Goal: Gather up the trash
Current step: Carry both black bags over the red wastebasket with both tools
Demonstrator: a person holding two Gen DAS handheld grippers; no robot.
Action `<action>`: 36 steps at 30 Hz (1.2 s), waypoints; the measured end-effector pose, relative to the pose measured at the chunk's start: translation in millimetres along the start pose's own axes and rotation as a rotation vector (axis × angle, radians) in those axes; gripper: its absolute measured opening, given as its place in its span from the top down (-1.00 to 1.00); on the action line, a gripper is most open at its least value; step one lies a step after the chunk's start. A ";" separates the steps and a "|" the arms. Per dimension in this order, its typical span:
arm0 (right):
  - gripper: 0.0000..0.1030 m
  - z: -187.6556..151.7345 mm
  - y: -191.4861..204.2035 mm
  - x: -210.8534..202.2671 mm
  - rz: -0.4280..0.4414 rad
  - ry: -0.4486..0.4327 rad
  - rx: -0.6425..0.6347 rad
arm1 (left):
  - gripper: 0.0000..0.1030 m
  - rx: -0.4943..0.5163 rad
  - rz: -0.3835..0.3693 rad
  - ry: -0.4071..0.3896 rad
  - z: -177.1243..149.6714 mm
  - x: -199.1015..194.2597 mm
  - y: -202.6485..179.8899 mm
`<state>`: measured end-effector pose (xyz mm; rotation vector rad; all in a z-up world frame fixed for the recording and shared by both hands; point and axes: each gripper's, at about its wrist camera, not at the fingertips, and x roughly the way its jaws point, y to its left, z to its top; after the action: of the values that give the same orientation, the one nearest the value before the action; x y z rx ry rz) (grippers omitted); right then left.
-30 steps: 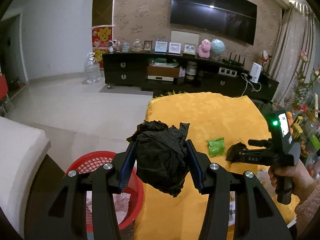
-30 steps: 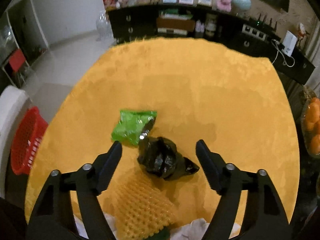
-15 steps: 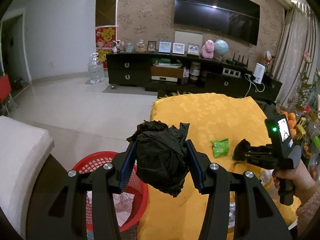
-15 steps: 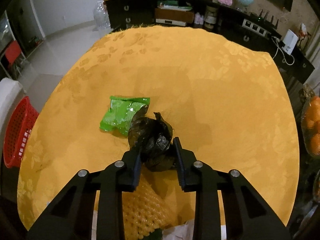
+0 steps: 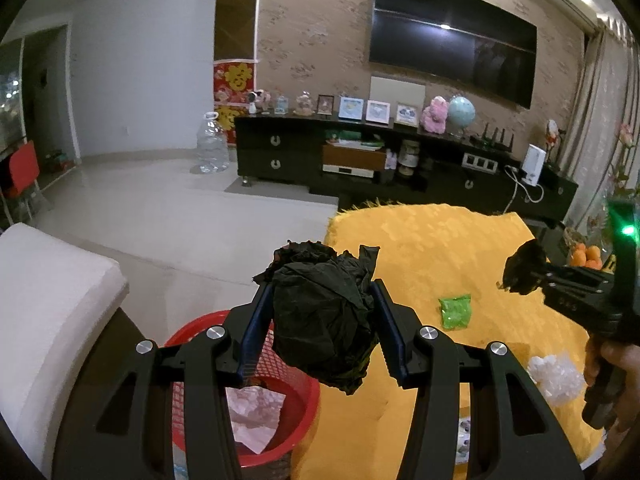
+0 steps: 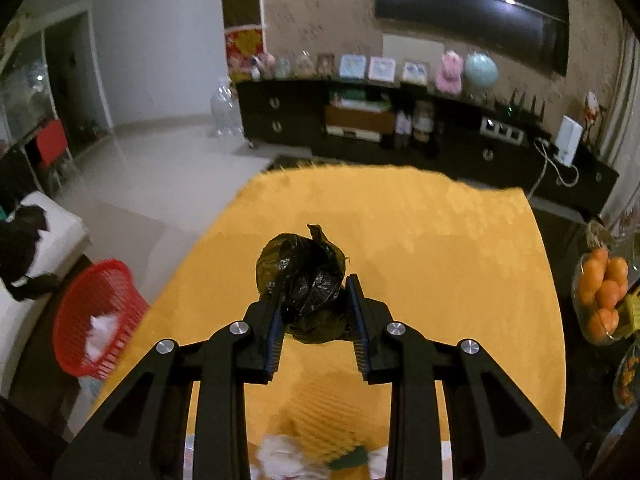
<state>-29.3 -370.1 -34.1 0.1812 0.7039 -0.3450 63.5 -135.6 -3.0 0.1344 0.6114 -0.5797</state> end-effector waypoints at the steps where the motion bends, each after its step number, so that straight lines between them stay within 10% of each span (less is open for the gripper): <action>1: 0.45 2.4 4.0 -4.0 0.007 -0.010 -0.002 | 0.08 -0.002 0.009 -0.006 0.4 -2.3 2.1; 36: 0.45 64.7 177.4 -21.5 0.348 -0.121 -0.156 | 0.08 -0.187 0.245 -0.017 -4.3 -34.1 110.8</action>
<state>59.9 -218.1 36.9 0.1304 0.5645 0.0324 99.6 -25.9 7.8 0.0269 0.6189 -0.2848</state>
